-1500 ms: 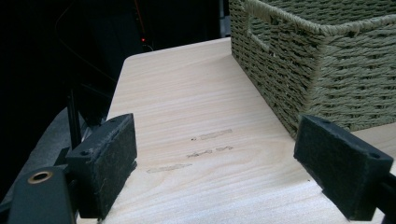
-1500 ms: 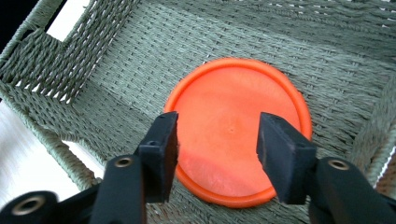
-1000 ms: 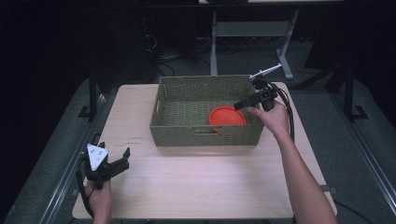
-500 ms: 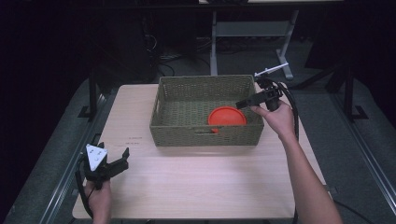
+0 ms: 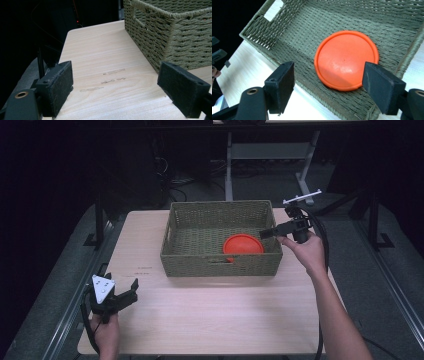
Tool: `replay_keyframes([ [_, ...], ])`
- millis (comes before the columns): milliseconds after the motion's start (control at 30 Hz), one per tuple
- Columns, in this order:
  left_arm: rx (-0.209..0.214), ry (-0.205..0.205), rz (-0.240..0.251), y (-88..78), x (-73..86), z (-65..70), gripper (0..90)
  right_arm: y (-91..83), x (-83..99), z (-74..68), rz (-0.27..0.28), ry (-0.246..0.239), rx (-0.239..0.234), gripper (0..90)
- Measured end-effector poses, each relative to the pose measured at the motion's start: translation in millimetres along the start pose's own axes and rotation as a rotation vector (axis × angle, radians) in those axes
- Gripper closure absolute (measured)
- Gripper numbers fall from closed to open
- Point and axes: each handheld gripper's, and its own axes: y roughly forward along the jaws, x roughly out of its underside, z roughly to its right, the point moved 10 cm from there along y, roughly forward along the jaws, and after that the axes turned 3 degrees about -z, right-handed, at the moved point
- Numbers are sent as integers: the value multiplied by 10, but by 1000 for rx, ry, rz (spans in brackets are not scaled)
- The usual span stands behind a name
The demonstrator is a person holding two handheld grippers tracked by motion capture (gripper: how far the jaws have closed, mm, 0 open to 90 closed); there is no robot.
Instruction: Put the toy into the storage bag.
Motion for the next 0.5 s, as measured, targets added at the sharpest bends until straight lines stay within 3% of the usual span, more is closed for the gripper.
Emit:
replay_keyframes([
  [500,1,2,2,4,-1,-1,127,-103,190,14,4,-8,-4,230],
])
